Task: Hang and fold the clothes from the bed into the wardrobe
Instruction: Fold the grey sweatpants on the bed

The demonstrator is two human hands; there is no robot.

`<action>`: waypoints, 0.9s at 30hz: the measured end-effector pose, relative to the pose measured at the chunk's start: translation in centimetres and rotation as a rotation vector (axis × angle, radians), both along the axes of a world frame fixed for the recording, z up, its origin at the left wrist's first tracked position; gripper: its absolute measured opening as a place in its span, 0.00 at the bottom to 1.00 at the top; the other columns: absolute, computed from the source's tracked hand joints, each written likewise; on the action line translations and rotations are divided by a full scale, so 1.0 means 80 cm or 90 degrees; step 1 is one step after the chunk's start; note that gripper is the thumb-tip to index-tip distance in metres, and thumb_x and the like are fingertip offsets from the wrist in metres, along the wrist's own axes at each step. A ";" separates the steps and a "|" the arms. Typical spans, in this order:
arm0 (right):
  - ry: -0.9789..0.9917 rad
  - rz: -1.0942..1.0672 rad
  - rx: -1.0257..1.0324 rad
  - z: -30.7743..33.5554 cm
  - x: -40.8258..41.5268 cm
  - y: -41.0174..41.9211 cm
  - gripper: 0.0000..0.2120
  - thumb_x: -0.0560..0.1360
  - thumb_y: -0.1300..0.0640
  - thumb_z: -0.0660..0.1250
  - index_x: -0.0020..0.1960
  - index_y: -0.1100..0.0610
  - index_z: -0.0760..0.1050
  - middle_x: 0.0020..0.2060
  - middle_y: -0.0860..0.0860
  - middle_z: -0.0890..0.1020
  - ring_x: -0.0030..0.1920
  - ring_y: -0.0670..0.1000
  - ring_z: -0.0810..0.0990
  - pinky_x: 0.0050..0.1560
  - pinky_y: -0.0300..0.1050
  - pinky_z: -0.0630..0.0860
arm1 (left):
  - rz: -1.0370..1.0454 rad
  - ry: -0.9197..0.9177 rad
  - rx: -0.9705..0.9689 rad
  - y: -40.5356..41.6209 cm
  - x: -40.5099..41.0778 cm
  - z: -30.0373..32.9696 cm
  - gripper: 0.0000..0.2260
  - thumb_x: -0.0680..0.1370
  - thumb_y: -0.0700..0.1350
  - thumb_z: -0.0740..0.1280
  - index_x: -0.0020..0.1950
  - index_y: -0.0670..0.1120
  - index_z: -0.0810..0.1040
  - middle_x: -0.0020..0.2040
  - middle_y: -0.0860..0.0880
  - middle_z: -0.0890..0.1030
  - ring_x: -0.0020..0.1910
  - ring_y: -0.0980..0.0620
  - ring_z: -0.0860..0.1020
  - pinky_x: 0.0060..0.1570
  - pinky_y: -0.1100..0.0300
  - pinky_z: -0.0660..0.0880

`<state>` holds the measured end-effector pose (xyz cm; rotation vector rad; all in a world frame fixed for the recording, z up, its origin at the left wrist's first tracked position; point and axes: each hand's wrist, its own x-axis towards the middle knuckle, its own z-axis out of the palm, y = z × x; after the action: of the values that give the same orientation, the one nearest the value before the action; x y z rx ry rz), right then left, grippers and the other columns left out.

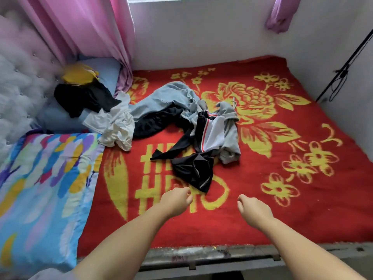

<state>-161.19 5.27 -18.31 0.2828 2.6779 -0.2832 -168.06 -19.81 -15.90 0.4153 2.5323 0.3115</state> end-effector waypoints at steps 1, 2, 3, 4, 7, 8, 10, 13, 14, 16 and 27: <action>-0.004 0.004 -0.002 -0.009 -0.015 0.009 0.15 0.82 0.50 0.50 0.61 0.53 0.70 0.54 0.53 0.81 0.52 0.57 0.80 0.48 0.48 0.75 | 0.006 -0.010 -0.002 0.008 -0.010 -0.010 0.16 0.82 0.53 0.54 0.64 0.47 0.72 0.50 0.47 0.81 0.44 0.45 0.79 0.33 0.57 0.69; -0.008 0.012 -0.006 -0.018 -0.030 0.018 0.15 0.82 0.50 0.50 0.61 0.53 0.70 0.54 0.53 0.81 0.53 0.57 0.80 0.48 0.48 0.75 | 0.016 -0.018 -0.006 0.016 -0.020 -0.019 0.16 0.82 0.53 0.54 0.65 0.48 0.72 0.51 0.47 0.81 0.45 0.46 0.80 0.34 0.57 0.69; -0.013 0.022 -0.011 -0.027 -0.047 0.025 0.15 0.82 0.49 0.50 0.61 0.53 0.70 0.54 0.53 0.81 0.53 0.57 0.80 0.48 0.48 0.74 | 0.030 -0.023 -0.011 0.024 -0.032 -0.028 0.16 0.82 0.53 0.54 0.65 0.49 0.72 0.52 0.48 0.81 0.46 0.47 0.79 0.36 0.57 0.70; -0.021 0.038 -0.015 -0.037 -0.066 0.034 0.15 0.82 0.49 0.50 0.61 0.53 0.70 0.55 0.53 0.81 0.54 0.58 0.79 0.49 0.48 0.74 | 0.052 -0.031 -0.011 0.032 -0.044 -0.039 0.16 0.82 0.53 0.54 0.66 0.49 0.72 0.53 0.48 0.80 0.46 0.47 0.79 0.38 0.56 0.71; -0.045 0.079 -0.018 -0.069 -0.121 0.054 0.15 0.81 0.49 0.51 0.61 0.53 0.70 0.55 0.53 0.81 0.54 0.58 0.79 0.48 0.48 0.74 | 0.115 -0.054 -0.004 0.055 -0.079 -0.073 0.16 0.81 0.52 0.54 0.66 0.49 0.72 0.55 0.48 0.80 0.46 0.47 0.79 0.41 0.57 0.71; -0.050 0.093 -0.016 -0.078 -0.138 0.060 0.15 0.81 0.50 0.51 0.61 0.53 0.70 0.54 0.54 0.81 0.54 0.58 0.79 0.48 0.48 0.74 | 0.129 -0.055 0.001 0.063 -0.087 -0.085 0.16 0.81 0.52 0.55 0.65 0.49 0.72 0.55 0.48 0.80 0.48 0.46 0.79 0.41 0.57 0.70; -0.045 0.104 -0.014 -0.101 -0.172 0.073 0.14 0.81 0.51 0.52 0.62 0.53 0.70 0.55 0.53 0.80 0.54 0.58 0.79 0.47 0.48 0.73 | 0.141 -0.064 0.012 0.079 -0.098 -0.116 0.15 0.81 0.51 0.55 0.65 0.50 0.72 0.54 0.48 0.80 0.50 0.46 0.79 0.42 0.57 0.71; -0.030 0.096 -0.025 -0.139 -0.222 0.089 0.15 0.80 0.52 0.54 0.65 0.52 0.68 0.59 0.52 0.76 0.57 0.57 0.77 0.51 0.49 0.74 | 0.132 -0.058 0.003 0.101 -0.112 -0.163 0.16 0.81 0.50 0.56 0.68 0.50 0.69 0.60 0.49 0.75 0.58 0.48 0.74 0.50 0.54 0.72; -0.023 0.087 -0.031 -0.152 -0.239 0.094 0.16 0.80 0.53 0.55 0.66 0.53 0.68 0.61 0.52 0.73 0.59 0.57 0.75 0.51 0.50 0.74 | 0.117 -0.032 -0.012 0.106 -0.117 -0.181 0.18 0.81 0.50 0.56 0.70 0.50 0.67 0.62 0.49 0.72 0.61 0.48 0.71 0.52 0.54 0.72; 0.007 0.058 -0.034 -0.178 -0.271 0.106 0.19 0.79 0.54 0.58 0.69 0.54 0.65 0.66 0.54 0.68 0.63 0.58 0.70 0.54 0.53 0.74 | 0.074 0.043 -0.053 0.118 -0.130 -0.216 0.23 0.80 0.51 0.58 0.74 0.50 0.60 0.68 0.47 0.67 0.67 0.47 0.66 0.60 0.53 0.68; 0.093 -0.175 -0.181 -0.288 -0.366 0.121 0.39 0.75 0.58 0.65 0.78 0.44 0.46 0.76 0.54 0.49 0.73 0.60 0.55 0.69 0.57 0.62 | 0.005 0.073 -0.166 0.169 -0.195 -0.366 0.38 0.77 0.65 0.56 0.78 0.54 0.39 0.77 0.46 0.52 0.76 0.44 0.50 0.66 0.30 0.35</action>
<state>-190.43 14.94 -41.31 0.5597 2.6899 -0.7872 -183.70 -6.32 -45.21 0.3302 2.6407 -0.0424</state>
